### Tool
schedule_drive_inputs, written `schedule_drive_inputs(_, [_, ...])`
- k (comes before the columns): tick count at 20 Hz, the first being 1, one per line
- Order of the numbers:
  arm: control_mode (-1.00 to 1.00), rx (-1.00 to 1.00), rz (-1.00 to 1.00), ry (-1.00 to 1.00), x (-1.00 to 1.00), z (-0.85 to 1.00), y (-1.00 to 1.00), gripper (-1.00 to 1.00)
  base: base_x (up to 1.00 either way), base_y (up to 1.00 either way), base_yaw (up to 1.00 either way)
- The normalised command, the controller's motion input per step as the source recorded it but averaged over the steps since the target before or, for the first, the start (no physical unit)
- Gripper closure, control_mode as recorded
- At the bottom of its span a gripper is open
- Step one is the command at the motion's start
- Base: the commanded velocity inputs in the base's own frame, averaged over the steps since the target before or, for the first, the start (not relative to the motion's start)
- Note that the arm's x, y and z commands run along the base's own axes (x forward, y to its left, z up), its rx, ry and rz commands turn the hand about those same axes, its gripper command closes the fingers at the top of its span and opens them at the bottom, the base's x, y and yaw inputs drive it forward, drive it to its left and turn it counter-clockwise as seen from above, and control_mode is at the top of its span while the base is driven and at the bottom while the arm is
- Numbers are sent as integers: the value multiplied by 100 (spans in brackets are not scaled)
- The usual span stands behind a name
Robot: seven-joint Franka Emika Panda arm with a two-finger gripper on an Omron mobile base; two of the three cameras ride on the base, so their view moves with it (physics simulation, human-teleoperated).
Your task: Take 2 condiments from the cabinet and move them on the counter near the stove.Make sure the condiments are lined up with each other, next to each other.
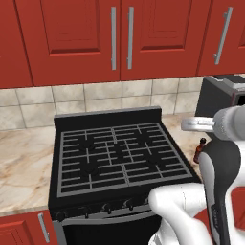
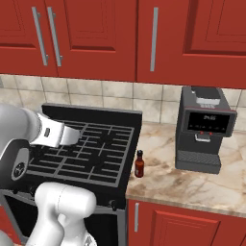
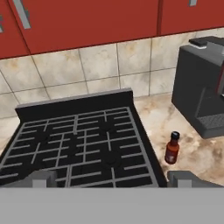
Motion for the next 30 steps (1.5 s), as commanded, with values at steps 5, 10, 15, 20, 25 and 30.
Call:
schedule_drive_inputs(5, [-100, 0, 6, -1, -6, 5, 0, -100, 0, 0, 0])
schedule_drive_inputs(10, [-100, 0, 1, 2, 0, 0, 0, -100, 0, 0, 0])
schedule_drive_inputs(15, [-100, 0, 0, 0, 0, 0, 0, -100, 0, 0, 0])
schedule_drive_inputs(20, [100, 0, 0, 0, 0, 0, 0, -100, -12, 0, 0])
schedule_drive_inputs(25, [100, 0, 0, 0, 0, 0, 0, -100, -95, -4, -5])
schedule_drive_inputs(30, [100, 0, 0, 0, 0, 0, 0, -100, -83, -29, -34])
